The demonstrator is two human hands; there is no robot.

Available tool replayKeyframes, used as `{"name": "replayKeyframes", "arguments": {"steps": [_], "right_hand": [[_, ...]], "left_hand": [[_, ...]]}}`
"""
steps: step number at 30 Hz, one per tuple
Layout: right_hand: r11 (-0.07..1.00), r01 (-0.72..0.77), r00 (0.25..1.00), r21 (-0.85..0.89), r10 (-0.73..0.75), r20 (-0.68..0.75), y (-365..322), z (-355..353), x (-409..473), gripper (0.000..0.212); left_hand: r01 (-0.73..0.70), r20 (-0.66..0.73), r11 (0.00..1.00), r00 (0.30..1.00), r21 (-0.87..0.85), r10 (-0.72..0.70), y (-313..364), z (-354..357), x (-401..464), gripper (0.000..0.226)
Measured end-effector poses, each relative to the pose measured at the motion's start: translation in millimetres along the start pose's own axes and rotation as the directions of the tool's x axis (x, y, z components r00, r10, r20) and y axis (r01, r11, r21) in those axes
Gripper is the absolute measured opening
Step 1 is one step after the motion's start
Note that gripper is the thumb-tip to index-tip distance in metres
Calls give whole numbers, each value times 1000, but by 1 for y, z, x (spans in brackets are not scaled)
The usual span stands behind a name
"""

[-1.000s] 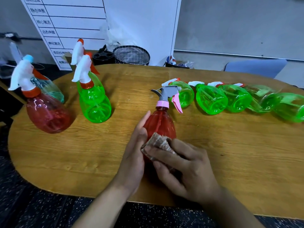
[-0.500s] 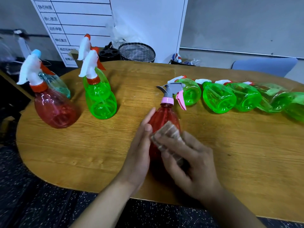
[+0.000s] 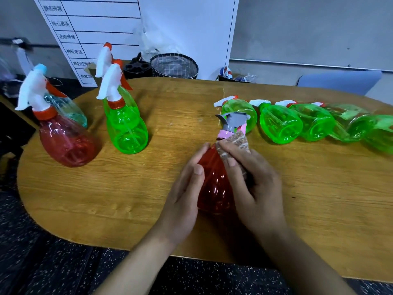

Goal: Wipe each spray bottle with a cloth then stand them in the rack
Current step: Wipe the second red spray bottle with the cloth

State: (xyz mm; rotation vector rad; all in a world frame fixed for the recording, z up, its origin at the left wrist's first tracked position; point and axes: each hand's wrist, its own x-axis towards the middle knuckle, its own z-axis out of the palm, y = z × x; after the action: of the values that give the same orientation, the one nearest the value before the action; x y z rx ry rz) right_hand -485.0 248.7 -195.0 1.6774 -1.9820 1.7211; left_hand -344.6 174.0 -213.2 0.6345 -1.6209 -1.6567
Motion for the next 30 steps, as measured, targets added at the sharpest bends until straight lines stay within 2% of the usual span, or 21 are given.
{"name": "replayKeyframes", "arguments": {"steps": [5, 8, 11, 15, 16, 22, 24, 30], "right_hand": [[959, 280, 950, -37, -271, 157, -7, 4, -30, 29], [920, 387, 907, -65, -367, 209, -8, 1, -31, 28], [961, 276, 956, -4, -274, 106, -13, -4, -21, 28], [991, 104, 992, 86, -97, -83, -9, -11, -3, 30], [992, 84, 991, 98, -73, -109, -7, -12, 1, 30], [990, 34, 992, 137, -17, -126, -5, -8, 5, 32], [992, 30, 994, 122, -17, -113, -7, -7, 4, 33], [998, -36, 999, 58, 37, -13, -3, -3, 5, 32]], "left_hand": [[31, -85, 993, 995, -117, -41, 2, -3, 3, 46], [44, -86, 983, 995, -176, -59, 6, -2, 2, 47], [42, -90, 983, 994, -178, -58, 11, -2, -1, 52], [48, -45, 988, 997, -146, -55, 14, -3, -4, 90], [40, -27, 990, 999, -132, -44, 13, -3, -4, 92], [77, 29, 984, 997, -163, -73, 12, -1, -2, 57], [80, 49, 981, 996, -175, -73, 9, -1, -2, 53], [24, 46, 998, 999, -63, -22, 0, -1, -1, 52]]}}
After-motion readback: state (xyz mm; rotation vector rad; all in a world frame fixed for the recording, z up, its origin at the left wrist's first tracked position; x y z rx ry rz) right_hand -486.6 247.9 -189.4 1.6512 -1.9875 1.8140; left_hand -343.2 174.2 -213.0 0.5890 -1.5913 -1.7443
